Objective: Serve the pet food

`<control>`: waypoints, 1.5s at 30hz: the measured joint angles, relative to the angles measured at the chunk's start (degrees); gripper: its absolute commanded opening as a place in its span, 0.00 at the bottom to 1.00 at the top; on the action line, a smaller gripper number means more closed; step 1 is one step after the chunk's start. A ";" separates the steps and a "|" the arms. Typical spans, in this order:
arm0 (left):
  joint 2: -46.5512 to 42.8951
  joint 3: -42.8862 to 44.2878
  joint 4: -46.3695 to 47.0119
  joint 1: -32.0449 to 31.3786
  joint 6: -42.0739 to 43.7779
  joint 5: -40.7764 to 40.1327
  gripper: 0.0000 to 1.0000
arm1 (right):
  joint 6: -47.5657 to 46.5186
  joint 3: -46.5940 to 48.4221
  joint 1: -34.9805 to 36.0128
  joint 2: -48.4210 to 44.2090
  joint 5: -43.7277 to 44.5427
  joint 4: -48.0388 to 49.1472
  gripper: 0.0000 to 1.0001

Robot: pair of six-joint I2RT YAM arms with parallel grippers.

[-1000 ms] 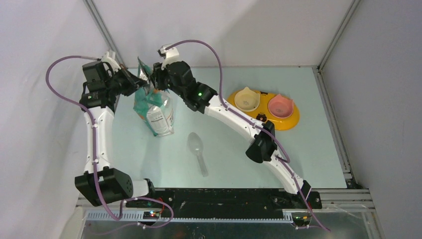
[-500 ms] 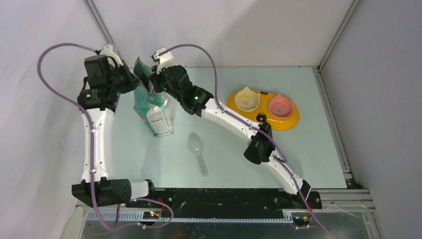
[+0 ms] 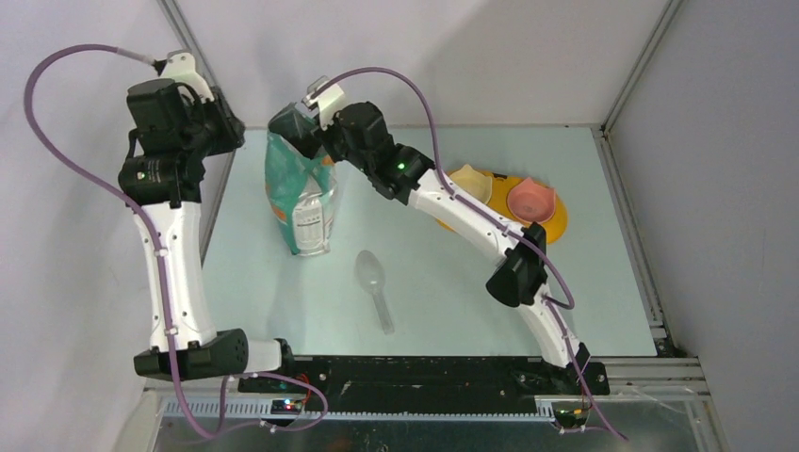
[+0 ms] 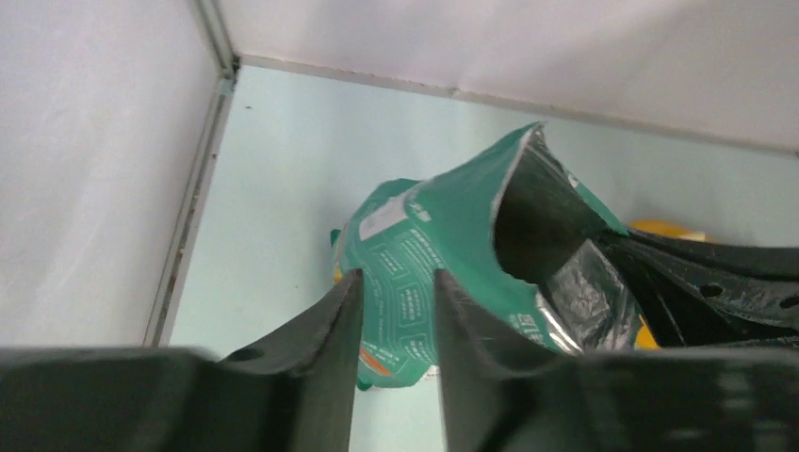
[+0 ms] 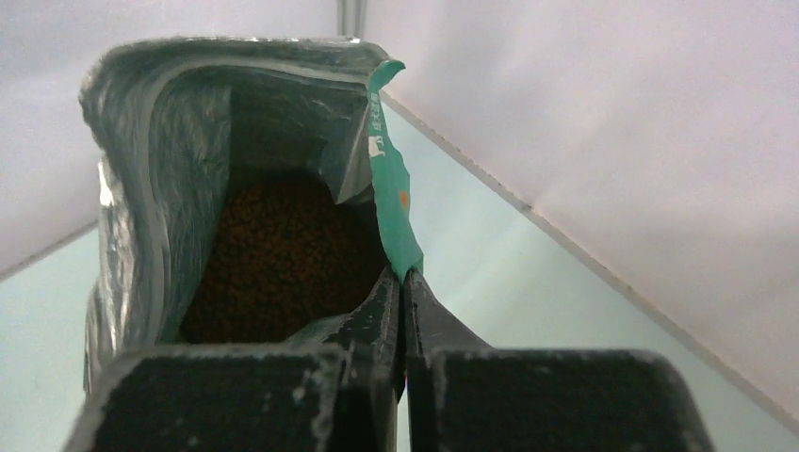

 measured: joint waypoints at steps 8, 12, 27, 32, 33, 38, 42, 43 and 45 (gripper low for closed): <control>3.08 0.68 -1.25 -3.76 -4.94 9.40 0.61 | -2.80 -2.78 1.20 -3.52 -0.66 -4.11 0.00; 5.68 1.01 -1.95 -7.23 -5.14 7.72 0.60 | -2.78 -3.45 1.09 -4.57 -0.61 -5.70 0.00; 15.85 4.46 -8.85 -9.53 -4.50 1.70 0.00 | 0.50 -3.72 0.20 -5.11 4.31 -6.01 0.00; 16.59 7.48 -12.63 -9.57 -4.79 7.34 0.00 | 1.99 -3.72 -0.94 -5.53 6.69 -5.99 0.00; 16.59 7.61 -13.00 -9.86 -4.98 8.35 0.00 | 1.99 -3.72 -1.18 -5.64 7.08 -5.99 0.00; 17.18 9.01 -14.86 -11.85 -5.18 10.75 0.00 | 1.55 -3.72 -1.77 -6.54 9.11 -6.05 0.00; 18.78 10.75 -15.69 -12.68 -5.16 11.63 0.00 | 1.33 -4.72 -2.14 -8.04 10.08 -6.75 0.00; 19.15 10.99 -15.63 -12.79 -5.18 12.00 0.00 | 1.38 -5.29 -2.34 -8.70 10.01 -7.10 0.00; 19.56 11.15 -15.17 -12.87 -5.29 12.48 0.02 | 1.60 -6.21 -2.69 -9.70 9.55 -7.91 0.00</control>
